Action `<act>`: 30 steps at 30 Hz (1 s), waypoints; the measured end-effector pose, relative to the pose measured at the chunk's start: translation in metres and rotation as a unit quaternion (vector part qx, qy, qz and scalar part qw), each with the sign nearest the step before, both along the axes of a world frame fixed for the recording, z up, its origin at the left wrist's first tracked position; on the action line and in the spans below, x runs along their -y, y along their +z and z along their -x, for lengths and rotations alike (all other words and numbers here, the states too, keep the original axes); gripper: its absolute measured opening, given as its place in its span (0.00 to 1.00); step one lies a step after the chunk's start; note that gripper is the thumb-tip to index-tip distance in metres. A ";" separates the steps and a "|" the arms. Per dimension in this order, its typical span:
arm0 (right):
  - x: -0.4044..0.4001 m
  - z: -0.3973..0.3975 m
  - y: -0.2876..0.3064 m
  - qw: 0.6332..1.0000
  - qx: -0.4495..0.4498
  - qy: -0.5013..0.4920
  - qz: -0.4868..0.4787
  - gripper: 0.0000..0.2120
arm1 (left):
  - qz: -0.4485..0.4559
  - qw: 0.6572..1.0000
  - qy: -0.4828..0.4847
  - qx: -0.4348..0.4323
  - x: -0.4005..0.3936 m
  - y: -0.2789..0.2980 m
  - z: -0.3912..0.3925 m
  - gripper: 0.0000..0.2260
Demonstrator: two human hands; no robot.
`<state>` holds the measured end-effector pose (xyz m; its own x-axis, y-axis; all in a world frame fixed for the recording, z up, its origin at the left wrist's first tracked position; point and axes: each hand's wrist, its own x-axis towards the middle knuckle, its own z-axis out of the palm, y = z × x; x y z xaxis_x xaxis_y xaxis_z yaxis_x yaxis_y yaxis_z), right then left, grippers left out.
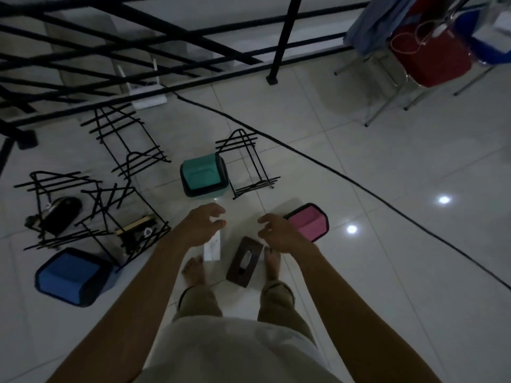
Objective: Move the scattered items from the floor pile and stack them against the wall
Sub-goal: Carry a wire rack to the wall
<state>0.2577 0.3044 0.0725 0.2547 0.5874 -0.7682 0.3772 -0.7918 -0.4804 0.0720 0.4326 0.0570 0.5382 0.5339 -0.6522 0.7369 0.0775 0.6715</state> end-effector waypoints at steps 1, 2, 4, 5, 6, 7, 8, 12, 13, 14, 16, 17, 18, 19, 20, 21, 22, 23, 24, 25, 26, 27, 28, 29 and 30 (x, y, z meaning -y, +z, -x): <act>-0.003 -0.012 -0.007 1.000 0.000 0.018 0.004 0.19 | 0.002 1.000 0.011 0.002 0.003 -0.005 -0.010 0.14; -0.006 -0.023 -0.014 0.999 -0.005 0.039 0.011 0.19 | 0.003 1.000 0.022 0.003 0.007 -0.010 -0.019 0.13; -0.012 -0.047 -0.027 0.997 -0.017 0.074 0.017 0.20 | 0.003 0.999 0.038 0.002 0.015 -0.022 -0.037 0.12; -0.014 -0.061 -0.034 0.996 -0.021 0.089 0.017 0.20 | 0.005 0.999 0.044 -0.005 0.018 -0.029 -0.048 0.12; -0.016 -0.075 -0.041 0.995 -0.023 0.096 0.017 0.20 | 0.006 0.999 0.045 -0.013 0.021 -0.037 -0.058 0.12; -0.018 -0.089 -0.050 0.994 -0.024 0.103 0.016 0.20 | 0.010 0.999 0.042 -0.019 0.024 -0.046 -0.070 0.13; -0.021 -0.103 -0.061 0.994 -0.023 0.109 0.017 0.20 | 0.018 0.999 0.041 -0.024 0.026 -0.055 -0.083 0.13; -0.031 -0.149 -0.114 0.994 -0.009 0.110 0.025 0.21 | 0.064 0.996 0.056 -0.037 0.037 -0.107 -0.135 0.14; -0.034 -0.158 -0.129 0.993 -0.008 0.111 0.028 0.21 | 0.071 0.995 0.054 -0.042 0.039 -0.123 -0.147 0.15; -0.037 -0.167 -0.144 0.993 -0.008 0.114 0.029 0.22 | 0.074 0.995 0.050 -0.046 0.039 -0.139 -0.156 0.15; -0.046 -0.182 -0.177 0.992 -0.001 0.127 0.027 0.22 | 0.077 0.995 0.048 -0.052 0.035 -0.173 -0.174 0.17; -0.052 -0.189 -0.194 0.991 0.005 0.135 0.025 0.22 | 0.076 0.994 0.048 -0.058 0.031 -0.189 -0.181 0.18; -0.056 -0.195 -0.212 0.990 0.010 0.142 0.022 0.23 | 0.071 0.994 0.050 -0.063 0.027 -0.206 -0.187 0.20; -0.061 -0.199 -0.230 0.989 0.014 0.149 0.018 0.23 | 0.061 0.995 0.050 -0.067 0.022 -0.223 -0.193 0.21; -0.066 -0.204 -0.247 0.988 0.019 0.155 0.013 0.24 | 0.052 0.995 0.050 -0.068 0.016 -0.240 -0.198 0.23; -0.071 -0.207 -0.265 0.987 0.027 0.157 0.009 0.24 | 0.047 0.995 0.050 -0.071 0.009 -0.256 -0.202 0.24; -0.076 -0.211 -0.283 0.987 0.041 0.156 0.004 0.25 | 0.040 0.995 0.045 -0.075 0.001 -0.273 -0.206 0.25; -0.082 -0.214 -0.300 0.986 0.058 0.155 -0.001 0.25 | 0.029 0.996 0.034 -0.082 -0.008 -0.289 -0.209 0.26; -0.088 -0.216 -0.317 0.985 0.074 0.156 -0.005 0.26 | 0.016 0.995 0.021 -0.093 -0.018 -0.306 -0.212 0.27; -0.094 -0.217 -0.334 0.983 0.091 0.159 -0.009 0.28 | 0.002 0.995 0.009 -0.103 -0.025 -0.323 -0.215 0.28; -0.101 -0.218 -0.351 0.980 0.108 0.168 -0.016 0.30 | -0.016 0.994 -0.002 -0.109 -0.032 -0.340 -0.218 0.28; -0.107 -0.219 -0.367 0.975 0.124 0.182 -0.024 0.32 | -0.036 0.993 -0.011 -0.113 -0.038 -0.355 -0.221 0.29; -0.114 -0.220 -0.383 0.969 0.140 0.199 -0.031 0.34 | -0.059 0.991 -0.018 -0.117 -0.042 -0.371 -0.226 0.30; -0.121 -0.222 -0.399 0.963 0.156 0.219 -0.033 0.36 | -0.080 0.989 -0.024 -0.121 -0.046 -0.386 -0.232 0.31; -0.127 -0.224 -0.415 0.954 0.172 0.243 -0.032 0.38 | -0.096 0.986 -0.030 -0.129 -0.049 -0.401 -0.237 0.32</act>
